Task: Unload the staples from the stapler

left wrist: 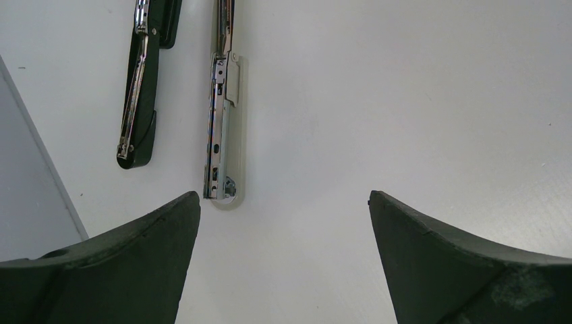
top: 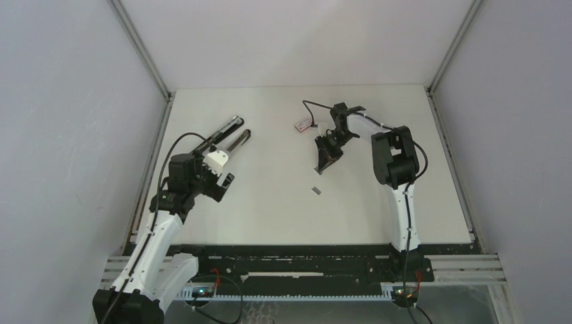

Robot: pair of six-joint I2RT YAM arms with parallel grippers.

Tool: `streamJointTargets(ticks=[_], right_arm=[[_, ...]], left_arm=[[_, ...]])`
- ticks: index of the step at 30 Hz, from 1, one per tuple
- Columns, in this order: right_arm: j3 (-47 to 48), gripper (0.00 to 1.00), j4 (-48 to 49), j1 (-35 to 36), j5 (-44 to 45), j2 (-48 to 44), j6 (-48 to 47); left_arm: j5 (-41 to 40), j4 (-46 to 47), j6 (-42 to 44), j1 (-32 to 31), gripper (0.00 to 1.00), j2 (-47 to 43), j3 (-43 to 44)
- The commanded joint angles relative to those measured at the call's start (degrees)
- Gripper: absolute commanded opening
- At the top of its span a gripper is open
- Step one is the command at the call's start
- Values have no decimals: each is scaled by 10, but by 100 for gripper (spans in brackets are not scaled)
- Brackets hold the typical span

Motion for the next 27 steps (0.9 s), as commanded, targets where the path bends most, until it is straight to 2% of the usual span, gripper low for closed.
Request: streamJointTargets(ticks=[1, 3, 17, 27], right_arm=[[8, 14, 3, -5, 29, 21, -6], [9, 17, 2, -5, 30, 20, -6], [8, 19, 5, -18, 30, 24, 1], [8, 14, 9, -17, 48, 25, 8]], left_arm=[[2, 13, 6, 4, 100, -6, -4], [2, 14, 6, 3, 100, -6, -4], [3, 14, 5, 4, 100, -6, -5], [4, 14, 5, 3, 100, -4, -4]])
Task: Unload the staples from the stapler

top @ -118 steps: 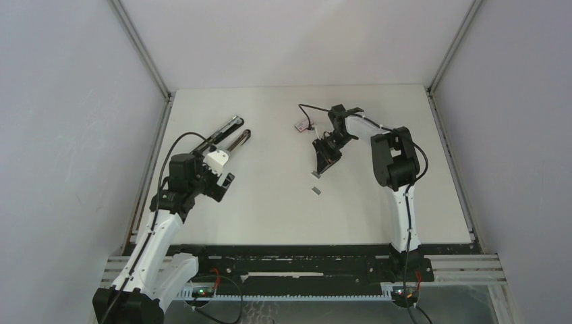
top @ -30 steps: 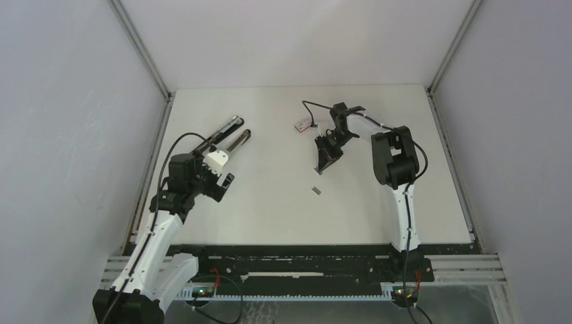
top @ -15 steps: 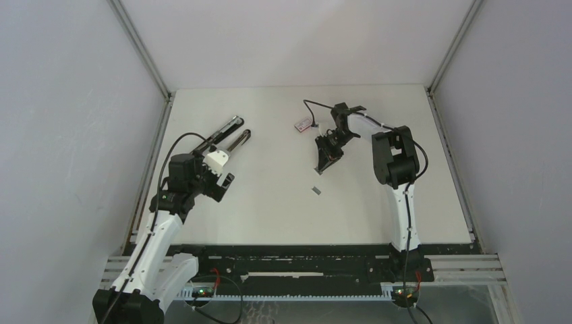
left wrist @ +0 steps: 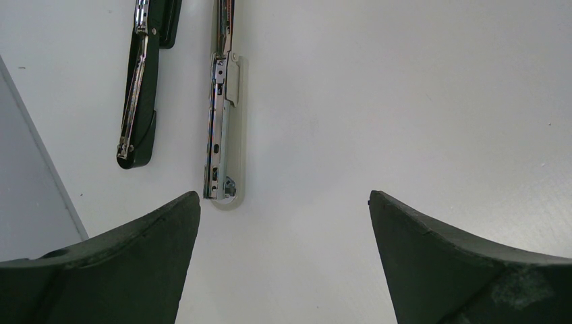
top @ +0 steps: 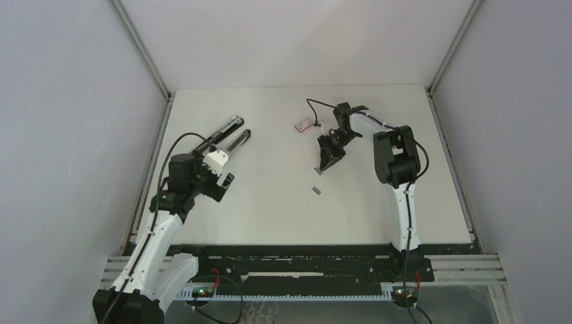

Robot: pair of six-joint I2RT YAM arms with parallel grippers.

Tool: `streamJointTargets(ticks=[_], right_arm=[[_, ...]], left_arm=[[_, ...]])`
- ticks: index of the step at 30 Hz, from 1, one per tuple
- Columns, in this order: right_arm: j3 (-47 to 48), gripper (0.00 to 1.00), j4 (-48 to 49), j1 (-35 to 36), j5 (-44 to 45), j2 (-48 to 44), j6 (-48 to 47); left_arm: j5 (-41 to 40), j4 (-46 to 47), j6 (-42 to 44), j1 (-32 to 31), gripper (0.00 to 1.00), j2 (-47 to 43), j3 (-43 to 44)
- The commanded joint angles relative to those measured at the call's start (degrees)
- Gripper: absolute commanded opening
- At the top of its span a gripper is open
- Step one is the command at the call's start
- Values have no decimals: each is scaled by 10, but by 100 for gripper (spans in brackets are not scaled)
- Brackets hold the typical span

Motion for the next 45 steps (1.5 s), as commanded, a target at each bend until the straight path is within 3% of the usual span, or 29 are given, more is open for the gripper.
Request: streamJointTargets(ticks=[1, 7, 17, 31, 45], right_arm=[[4, 14, 20, -2, 58, 21, -3], [4, 12, 22, 8, 76, 20, -4], [3, 0, 26, 20, 107, 20, -2], [-7, 0, 50, 61, 243, 13, 8], [-7, 19, 59, 83, 340, -1, 15]], left_arm=[[4, 14, 5, 3, 100, -4, -4], [3, 14, 6, 3, 100, -5, -4], [4, 14, 5, 3, 100, -5, -4], [1, 14, 5, 3, 100, -10, -5], [-1, 14, 5, 3, 100, -12, -5]])
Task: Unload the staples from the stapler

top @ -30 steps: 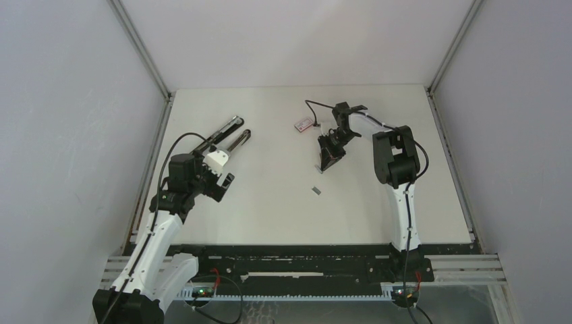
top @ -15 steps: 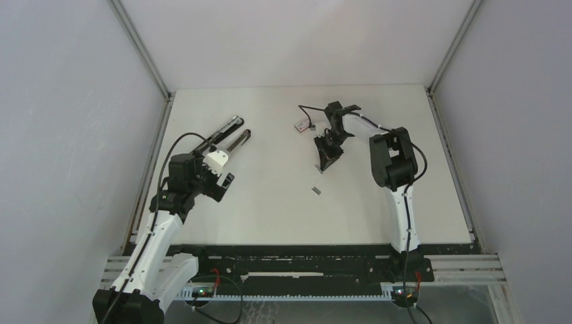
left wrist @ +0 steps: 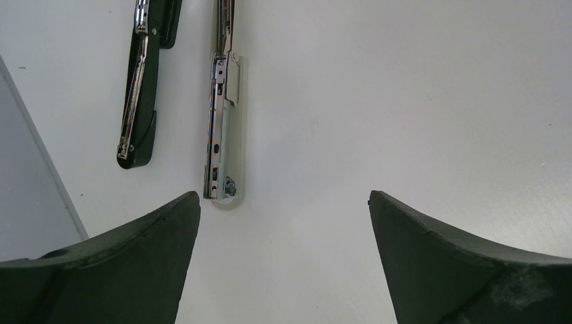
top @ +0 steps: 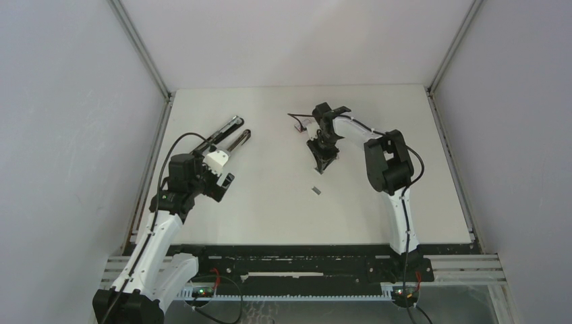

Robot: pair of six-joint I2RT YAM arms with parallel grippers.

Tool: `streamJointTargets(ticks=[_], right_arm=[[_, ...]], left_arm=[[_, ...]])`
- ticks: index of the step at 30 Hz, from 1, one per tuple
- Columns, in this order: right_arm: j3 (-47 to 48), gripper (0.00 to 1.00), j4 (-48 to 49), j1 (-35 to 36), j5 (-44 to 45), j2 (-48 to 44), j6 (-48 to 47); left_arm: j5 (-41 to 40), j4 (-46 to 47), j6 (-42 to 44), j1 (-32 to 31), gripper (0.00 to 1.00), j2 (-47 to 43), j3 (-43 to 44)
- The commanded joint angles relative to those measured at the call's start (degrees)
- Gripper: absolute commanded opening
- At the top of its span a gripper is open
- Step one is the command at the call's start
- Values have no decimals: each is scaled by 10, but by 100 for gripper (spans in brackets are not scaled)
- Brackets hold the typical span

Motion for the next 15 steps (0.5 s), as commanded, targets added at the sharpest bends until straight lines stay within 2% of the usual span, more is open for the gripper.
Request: streamJointTargets(ticks=[1, 3, 5, 6, 8, 10, 12, 15], right_arm=[[-15, 20, 59, -2, 126, 26, -12], [-17, 20, 61, -4, 130, 20, -11], [-18, 15, 62, -7, 122, 17, -11], [-19, 10, 61, -10, 105, 16, -13], [-17, 9, 56, -15, 73, 17, -14], [-13, 15, 49, -21, 32, 19, -16], [-10, 24, 41, -27, -5, 20, -19], [-8, 27, 37, -37, -37, 18, -18]], left_arm=[[-1, 14, 5, 3, 100, -11, -6], [0, 14, 4, 3, 100, -12, -5], [0, 14, 4, 4, 100, -13, -5], [0, 14, 4, 3, 100, -13, -5], [1, 13, 4, 3, 100, -12, -4], [0, 14, 4, 3, 100, -14, -5], [0, 14, 4, 3, 100, -13, -5], [1, 13, 5, 3, 100, -12, -5]])
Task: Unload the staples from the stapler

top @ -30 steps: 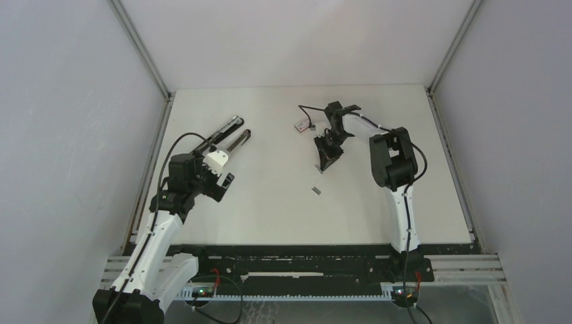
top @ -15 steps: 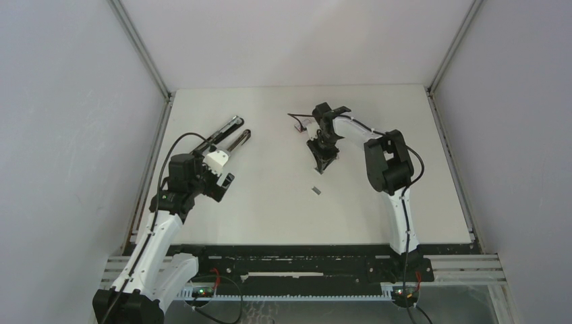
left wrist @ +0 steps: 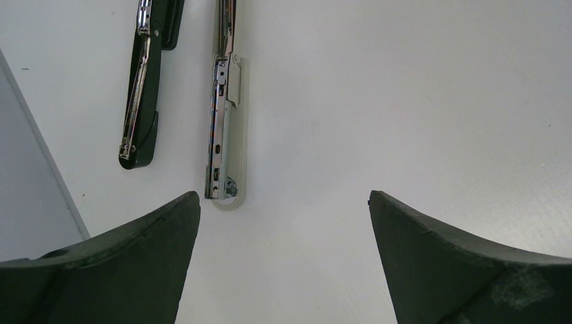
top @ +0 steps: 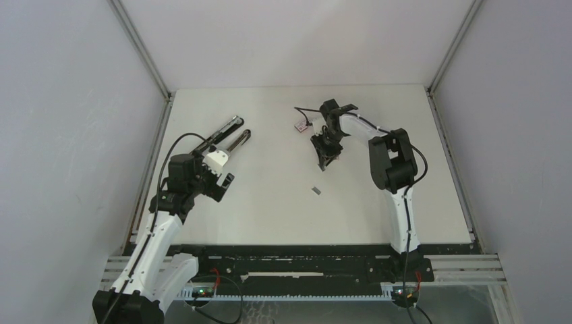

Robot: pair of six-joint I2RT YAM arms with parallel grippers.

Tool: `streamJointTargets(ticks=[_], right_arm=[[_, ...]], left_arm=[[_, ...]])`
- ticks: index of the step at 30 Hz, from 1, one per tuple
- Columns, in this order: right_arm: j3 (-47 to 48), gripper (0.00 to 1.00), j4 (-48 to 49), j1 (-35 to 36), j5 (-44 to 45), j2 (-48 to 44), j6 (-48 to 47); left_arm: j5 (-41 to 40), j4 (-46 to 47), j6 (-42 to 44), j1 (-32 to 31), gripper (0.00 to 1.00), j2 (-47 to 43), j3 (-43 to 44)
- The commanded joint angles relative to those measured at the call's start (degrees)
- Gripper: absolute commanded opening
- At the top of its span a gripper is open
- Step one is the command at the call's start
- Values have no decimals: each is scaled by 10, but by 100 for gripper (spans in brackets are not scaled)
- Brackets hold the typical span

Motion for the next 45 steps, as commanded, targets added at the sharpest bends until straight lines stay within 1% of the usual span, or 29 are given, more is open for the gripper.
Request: streamJointTargets(ticks=[1, 4, 10, 16, 18, 20, 23, 32, 40, 45], right_arm=[[-8, 27, 17, -19, -37, 22, -13], [-8, 26, 19, -30, -48, 19, -9], [-9, 18, 22, -35, -45, 25, -8], [-8, 16, 21, -34, -41, 32, -8], [-8, 12, 22, -33, -26, 33, -8], [-8, 6, 23, -33, -13, 35, -9], [-9, 1, 22, -33, -2, 37, -12], [-4, 0, -1, -22, 17, 40, -41], [2, 0, -39, -12, -13, 49, -82], [1, 0, -54, -19, -24, 53, -95]], left_arm=[[1, 14, 4, 3, 100, -8, -5], [1, 14, 4, 3, 100, -8, -5], [1, 14, 5, 3, 100, -7, -5], [1, 14, 4, 3, 100, -8, -5], [1, 14, 4, 3, 100, -8, -5], [1, 14, 4, 3, 100, -7, -5], [2, 14, 4, 3, 100, -8, -5], [2, 14, 4, 3, 100, -7, -5], [3, 13, 4, 3, 100, -6, -4], [4, 13, 4, 3, 100, -5, -5]])
